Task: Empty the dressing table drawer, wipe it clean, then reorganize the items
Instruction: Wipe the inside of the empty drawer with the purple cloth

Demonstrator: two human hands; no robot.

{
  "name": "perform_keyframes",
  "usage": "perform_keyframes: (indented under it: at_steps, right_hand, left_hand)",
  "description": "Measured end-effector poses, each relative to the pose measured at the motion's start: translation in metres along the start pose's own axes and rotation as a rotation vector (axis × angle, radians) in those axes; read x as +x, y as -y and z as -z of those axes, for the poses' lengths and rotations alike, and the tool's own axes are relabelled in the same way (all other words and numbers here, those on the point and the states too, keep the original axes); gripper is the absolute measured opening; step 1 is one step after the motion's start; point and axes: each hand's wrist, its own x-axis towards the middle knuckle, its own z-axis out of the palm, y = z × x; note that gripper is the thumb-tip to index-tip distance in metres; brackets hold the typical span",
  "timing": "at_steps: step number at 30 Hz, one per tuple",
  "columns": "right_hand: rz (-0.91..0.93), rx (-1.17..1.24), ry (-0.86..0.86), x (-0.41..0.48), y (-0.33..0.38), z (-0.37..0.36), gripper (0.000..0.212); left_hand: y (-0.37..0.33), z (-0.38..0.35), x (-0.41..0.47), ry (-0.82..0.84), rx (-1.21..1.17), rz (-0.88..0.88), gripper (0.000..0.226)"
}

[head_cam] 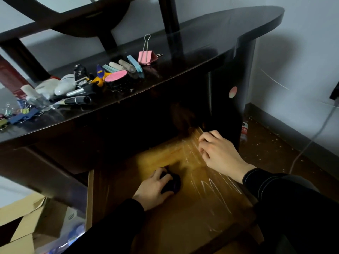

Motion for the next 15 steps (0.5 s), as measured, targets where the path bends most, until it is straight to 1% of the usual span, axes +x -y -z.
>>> perform_keyframes:
  at_steps: [1,3,4,5,7,10,15]
  right_hand:
    - [-0.016,-0.002,-0.004,0.0,0.0,-0.001,0.018]
    - [-0.118,0.028,-0.015,-0.001,-0.001,-0.004,0.041]
    - [-0.178,0.063,-0.013,-0.001,-0.003,-0.007,0.05]
    - [-0.22,0.106,0.0,-0.001,-0.005,-0.009,0.054]
    - [-0.247,0.169,0.031,0.0,-0.006,-0.012,0.055]
    - [-0.245,0.204,0.017,0.002,-0.008,-0.015,0.053]
    - [-0.271,0.207,0.02,0.004,-0.009,-0.014,0.052]
  left_hand:
    - [0.004,0.002,0.003,-0.005,-0.013,0.028,0.049]
    - [0.011,0.005,0.02,-0.024,-0.03,0.085,0.056]
    - [0.014,0.006,0.032,-0.034,-0.042,0.11,0.061]
    - [0.017,0.007,0.045,-0.045,-0.047,0.132,0.065]
    - [0.024,0.009,0.072,-0.069,-0.034,0.188,0.065]
    - [0.029,0.011,0.106,-0.096,-0.037,0.269,0.062]
    - [0.02,0.009,0.124,-0.117,-0.059,0.343,0.063]
